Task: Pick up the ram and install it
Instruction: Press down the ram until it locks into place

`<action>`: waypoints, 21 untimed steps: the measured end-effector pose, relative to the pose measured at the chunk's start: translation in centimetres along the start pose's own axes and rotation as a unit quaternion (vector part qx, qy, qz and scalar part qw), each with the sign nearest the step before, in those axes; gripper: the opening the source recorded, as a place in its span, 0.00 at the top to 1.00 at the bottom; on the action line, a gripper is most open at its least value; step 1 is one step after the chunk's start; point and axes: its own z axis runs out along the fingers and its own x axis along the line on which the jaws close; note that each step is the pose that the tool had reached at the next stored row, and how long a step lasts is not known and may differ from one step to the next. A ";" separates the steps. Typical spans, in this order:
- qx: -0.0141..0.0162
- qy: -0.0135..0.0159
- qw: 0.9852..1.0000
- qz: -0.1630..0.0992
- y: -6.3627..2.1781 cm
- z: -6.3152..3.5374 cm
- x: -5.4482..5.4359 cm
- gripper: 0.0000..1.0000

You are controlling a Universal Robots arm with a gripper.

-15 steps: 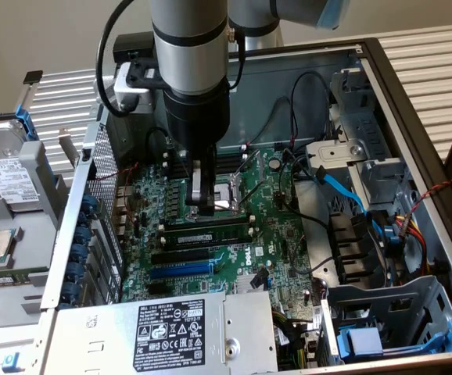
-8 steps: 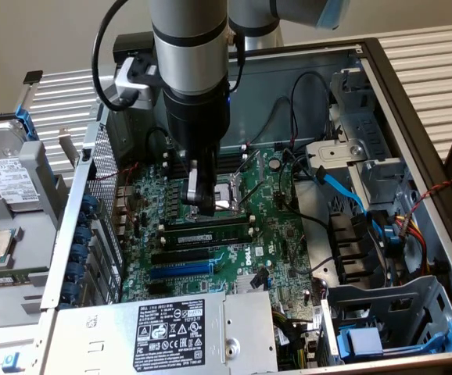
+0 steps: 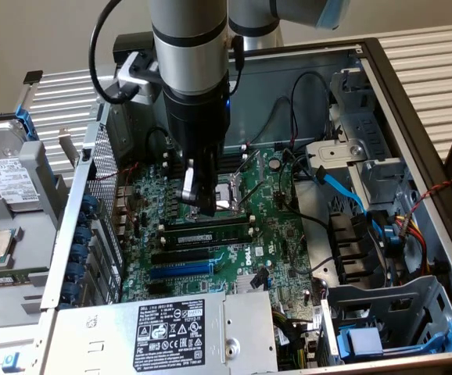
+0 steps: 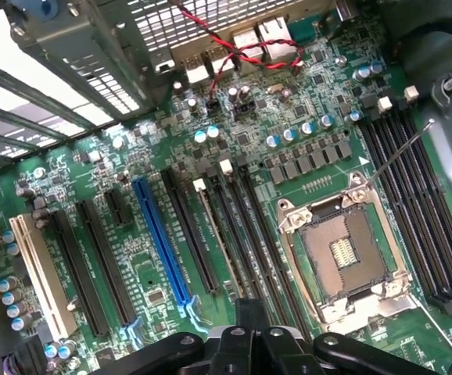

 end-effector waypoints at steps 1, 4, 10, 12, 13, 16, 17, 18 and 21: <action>0.000 0.000 1.000 0.007 0.00 0.00 0.0 0.89; 0.001 -0.001 1.000 0.029 0.00 0.01 0.0 0.89; 0.003 -0.002 0.997 0.075 0.00 0.03 0.0 0.89; 0.004 -0.002 0.996 0.091 0.00 0.03 0.0 0.89; 0.004 -0.002 0.995 0.099 0.00 0.04 0.0 0.89; 0.005 -0.003 0.993 0.122 0.00 0.05 0.0 0.89; 0.005 -0.003 0.992 0.130 0.00 0.05 0.0 0.89; 0.005 -0.003 0.990 0.138 0.00 0.06 0.0 0.89; 0.006 -0.003 0.987 0.161 0.00 0.07 0.0 0.89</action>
